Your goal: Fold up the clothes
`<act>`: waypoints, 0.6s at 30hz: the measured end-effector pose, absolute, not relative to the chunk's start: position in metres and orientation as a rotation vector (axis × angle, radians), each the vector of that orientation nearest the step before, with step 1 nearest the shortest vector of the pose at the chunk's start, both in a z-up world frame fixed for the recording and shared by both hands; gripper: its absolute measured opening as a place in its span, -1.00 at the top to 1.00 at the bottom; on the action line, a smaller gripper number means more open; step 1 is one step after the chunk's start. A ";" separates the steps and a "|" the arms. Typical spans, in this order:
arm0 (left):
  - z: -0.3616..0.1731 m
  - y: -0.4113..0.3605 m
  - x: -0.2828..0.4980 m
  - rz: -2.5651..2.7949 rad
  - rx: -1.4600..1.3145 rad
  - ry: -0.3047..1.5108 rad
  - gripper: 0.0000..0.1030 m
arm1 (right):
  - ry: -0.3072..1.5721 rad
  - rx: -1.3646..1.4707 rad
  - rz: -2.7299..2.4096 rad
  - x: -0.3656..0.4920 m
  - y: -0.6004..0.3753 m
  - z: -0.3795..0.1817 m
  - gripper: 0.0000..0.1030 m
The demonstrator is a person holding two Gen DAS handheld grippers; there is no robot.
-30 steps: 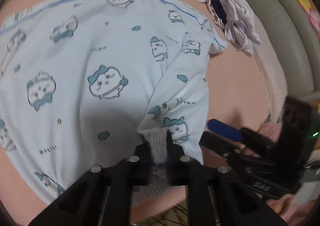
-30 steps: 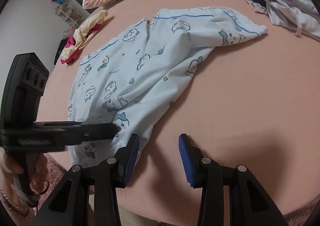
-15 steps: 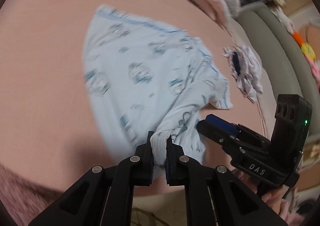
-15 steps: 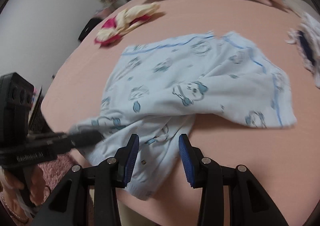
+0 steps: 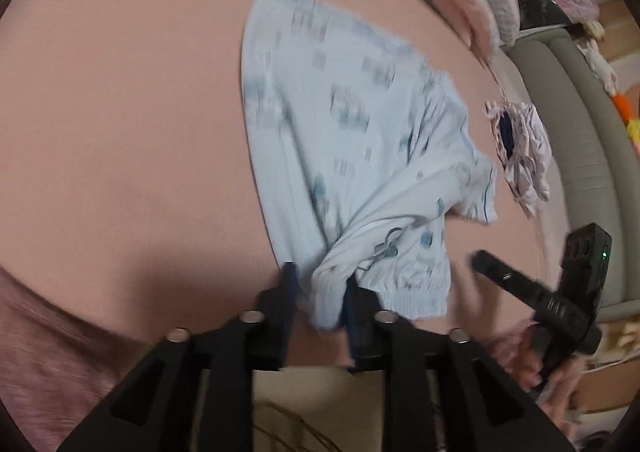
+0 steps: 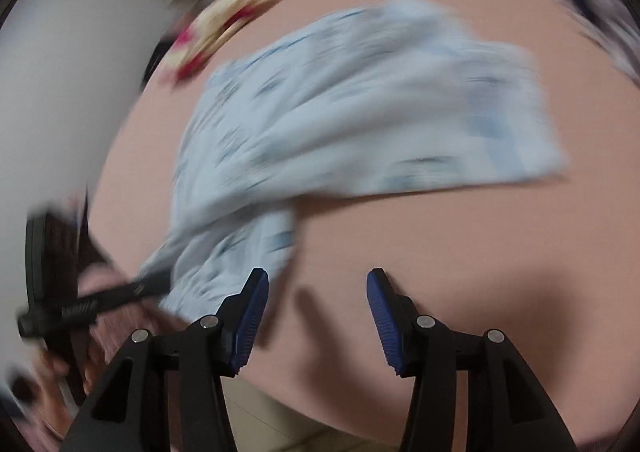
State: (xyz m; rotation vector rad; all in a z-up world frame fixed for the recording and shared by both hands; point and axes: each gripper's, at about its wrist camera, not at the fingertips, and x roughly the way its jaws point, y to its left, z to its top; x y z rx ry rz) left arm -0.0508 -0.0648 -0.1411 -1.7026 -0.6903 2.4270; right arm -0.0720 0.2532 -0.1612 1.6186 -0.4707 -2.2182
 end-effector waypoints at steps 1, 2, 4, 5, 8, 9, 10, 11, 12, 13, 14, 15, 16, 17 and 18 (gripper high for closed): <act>-0.128 -0.061 -0.052 2.489 -1.671 -0.607 0.39 | -0.493 1.644 -2.287 -0.072 0.274 -0.159 0.01; -0.117 -0.054 -0.056 2.523 -1.641 -0.523 0.32 | -0.514 1.671 -2.353 -0.073 0.294 -0.156 0.01; -0.102 -0.032 -0.070 2.548 -1.594 -0.331 0.28 | -0.529 1.742 -2.430 -0.081 0.325 -0.154 0.01; -0.096 -0.019 -0.077 2.561 -1.597 -0.215 0.28 | -0.531 1.773 -2.452 -0.086 0.338 -0.153 0.01; -0.085 0.011 -0.095 2.544 -1.500 -0.083 0.28 | -0.487 1.818 -2.450 -0.105 0.355 -0.151 0.01; -0.088 0.029 -0.103 2.498 -1.453 -0.053 0.28 | -0.468 1.823 -2.453 -0.111 0.360 -0.150 0.01; -0.091 0.048 -0.111 2.453 -1.407 -0.021 0.28 | -0.445 1.802 -2.473 -0.116 0.363 -0.149 0.01; -0.097 0.064 -0.116 2.427 -1.374 0.046 0.28 | -0.441 1.770 -2.511 -0.119 0.367 -0.148 0.01; -0.102 0.082 -0.121 2.412 -1.338 0.098 0.28 | -0.467 1.750 -2.537 -0.120 0.371 -0.149 0.01; -0.107 0.097 -0.126 2.399 -1.297 0.110 0.28 | -0.533 1.737 -2.547 -0.118 0.376 -0.152 0.01; -0.111 0.112 -0.130 2.384 -1.268 0.087 0.28 | -0.599 1.724 -2.555 -0.116 0.381 -0.155 0.01; -0.117 0.127 -0.135 2.365 -1.263 0.069 0.28 | -0.663 1.711 -2.560 -0.115 0.386 -0.158 0.01; -0.124 0.142 -0.141 2.349 -1.264 0.075 0.28 | -0.714 1.704 -2.551 -0.114 0.388 -0.159 0.01; -0.130 0.155 -0.146 2.342 -1.263 0.102 0.28 | -0.765 1.697 -2.541 -0.112 0.391 -0.161 0.01; -0.135 0.167 -0.148 2.334 -1.270 0.137 0.28 | -0.808 1.689 -2.533 -0.112 0.394 -0.163 0.01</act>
